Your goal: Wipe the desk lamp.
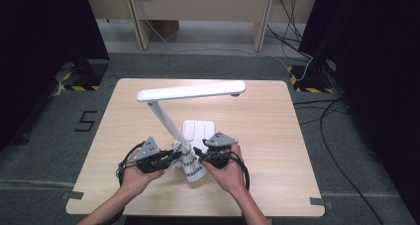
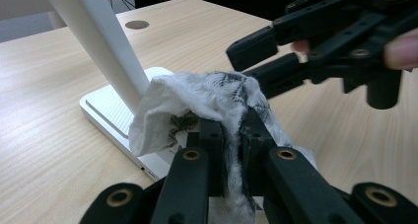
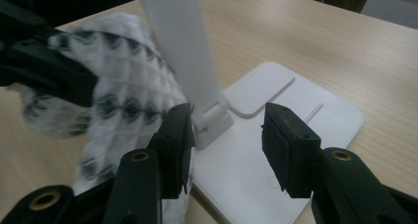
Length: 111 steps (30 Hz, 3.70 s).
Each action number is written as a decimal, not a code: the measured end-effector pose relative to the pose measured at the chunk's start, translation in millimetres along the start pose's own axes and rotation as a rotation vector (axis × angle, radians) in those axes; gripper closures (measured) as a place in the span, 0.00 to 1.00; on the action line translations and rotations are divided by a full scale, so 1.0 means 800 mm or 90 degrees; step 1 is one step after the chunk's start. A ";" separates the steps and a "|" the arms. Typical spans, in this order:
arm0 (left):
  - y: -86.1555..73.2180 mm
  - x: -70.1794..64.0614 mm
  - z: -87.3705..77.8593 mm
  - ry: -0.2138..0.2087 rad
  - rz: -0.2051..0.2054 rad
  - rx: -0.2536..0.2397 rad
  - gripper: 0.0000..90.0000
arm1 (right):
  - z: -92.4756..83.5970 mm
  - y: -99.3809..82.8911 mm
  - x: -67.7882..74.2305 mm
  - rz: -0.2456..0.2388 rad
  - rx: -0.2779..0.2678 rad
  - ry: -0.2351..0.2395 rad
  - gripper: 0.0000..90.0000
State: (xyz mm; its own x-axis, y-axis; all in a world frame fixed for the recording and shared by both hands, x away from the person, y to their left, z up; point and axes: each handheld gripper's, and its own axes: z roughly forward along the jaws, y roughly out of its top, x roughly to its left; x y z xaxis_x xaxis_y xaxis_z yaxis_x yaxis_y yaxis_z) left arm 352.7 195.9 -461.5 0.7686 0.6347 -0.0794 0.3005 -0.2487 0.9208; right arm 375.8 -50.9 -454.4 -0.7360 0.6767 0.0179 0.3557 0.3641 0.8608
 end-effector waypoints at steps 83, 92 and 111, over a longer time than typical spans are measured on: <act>-0.038 0.030 0.058 0.060 -0.034 0.098 0.94 | 0.008 0.121 0.002 -0.005 -0.102 -0.087 0.90; -0.041 0.028 0.062 0.060 -0.021 0.102 0.95 | 0.004 0.141 0.017 -0.014 -0.128 -0.073 0.90; -0.046 0.027 0.062 0.066 -0.007 0.088 0.97 | 0.010 0.156 0.033 -0.025 -0.153 -0.038 0.90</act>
State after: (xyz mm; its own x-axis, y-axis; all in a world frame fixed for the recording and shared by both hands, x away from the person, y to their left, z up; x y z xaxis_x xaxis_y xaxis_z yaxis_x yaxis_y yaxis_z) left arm 386.3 182.1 -515.8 0.7048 0.7082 -0.0423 0.3887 -0.3356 0.8580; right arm 405.6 17.9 -350.4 -0.7082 0.7048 -0.0416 0.1758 0.2331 0.9564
